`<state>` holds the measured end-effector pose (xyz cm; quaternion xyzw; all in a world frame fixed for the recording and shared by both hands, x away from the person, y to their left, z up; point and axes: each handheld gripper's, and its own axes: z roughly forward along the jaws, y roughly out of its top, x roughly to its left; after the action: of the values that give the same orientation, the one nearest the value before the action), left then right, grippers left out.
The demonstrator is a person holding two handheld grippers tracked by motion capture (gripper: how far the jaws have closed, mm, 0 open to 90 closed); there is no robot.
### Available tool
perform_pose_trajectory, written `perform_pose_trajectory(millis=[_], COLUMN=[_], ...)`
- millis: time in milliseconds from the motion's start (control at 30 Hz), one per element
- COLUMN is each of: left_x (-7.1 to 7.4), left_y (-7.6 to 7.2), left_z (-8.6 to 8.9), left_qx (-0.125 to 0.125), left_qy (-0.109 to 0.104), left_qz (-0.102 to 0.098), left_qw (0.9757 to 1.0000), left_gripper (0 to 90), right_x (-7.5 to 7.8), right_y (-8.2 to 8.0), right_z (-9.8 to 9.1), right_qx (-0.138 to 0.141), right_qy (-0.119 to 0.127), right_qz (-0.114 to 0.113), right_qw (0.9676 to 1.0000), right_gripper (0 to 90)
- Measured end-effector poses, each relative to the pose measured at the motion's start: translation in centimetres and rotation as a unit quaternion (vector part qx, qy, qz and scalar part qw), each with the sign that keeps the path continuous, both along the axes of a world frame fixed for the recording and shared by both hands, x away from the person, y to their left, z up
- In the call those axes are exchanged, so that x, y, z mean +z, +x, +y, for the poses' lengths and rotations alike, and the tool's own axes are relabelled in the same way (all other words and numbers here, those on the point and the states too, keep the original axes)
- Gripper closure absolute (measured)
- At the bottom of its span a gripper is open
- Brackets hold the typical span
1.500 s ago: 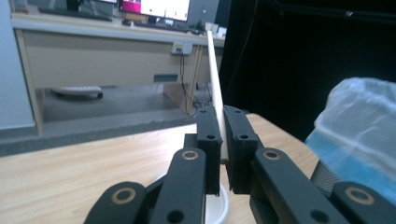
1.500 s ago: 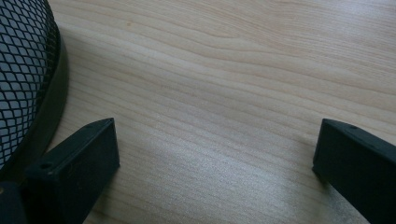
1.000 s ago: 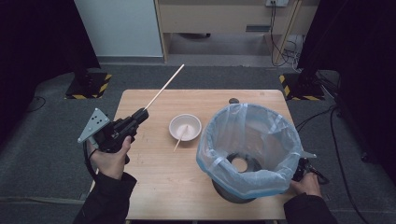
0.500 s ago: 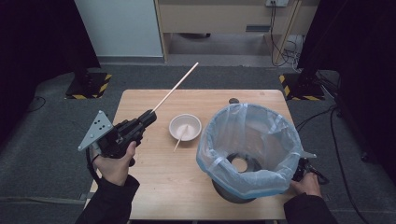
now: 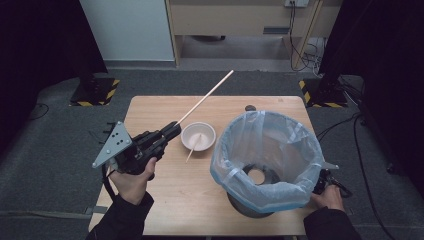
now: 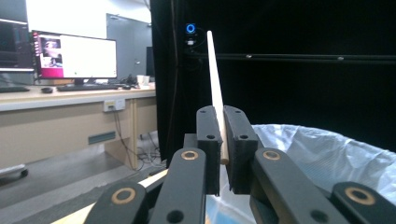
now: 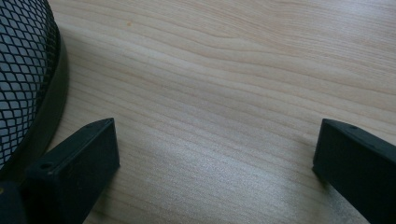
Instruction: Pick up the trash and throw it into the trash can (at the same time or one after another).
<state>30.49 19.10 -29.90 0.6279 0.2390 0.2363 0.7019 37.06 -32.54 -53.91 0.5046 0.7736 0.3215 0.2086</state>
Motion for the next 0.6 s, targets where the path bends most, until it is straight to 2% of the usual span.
perform_pose_trajectory(millis=[167,500,600], left_x=[0.3,0.2,0.1], left_y=[-0.1,0.0,0.2], left_z=[-1.7,-4.2,-5.3], left_qx=[-0.029,-0.061,-0.075], left_qy=[0.007,0.009,0.015], left_qz=[-0.004,0.000,0.004], left_qw=[0.9995,0.9981,0.9971], left_gripper=[85.5,85.5,85.5], right_x=[0.0,0.0,0.0], right_y=[0.0,0.0,0.0], right_z=[0.0,0.0,0.0], right_qx=[0.000,0.000,0.000], right_qy=[0.000,0.000,0.000], right_qz=[0.000,0.000,0.000], right_qw=[1.0000,1.0000,1.0000], right_gripper=[0.5,0.5,0.5])
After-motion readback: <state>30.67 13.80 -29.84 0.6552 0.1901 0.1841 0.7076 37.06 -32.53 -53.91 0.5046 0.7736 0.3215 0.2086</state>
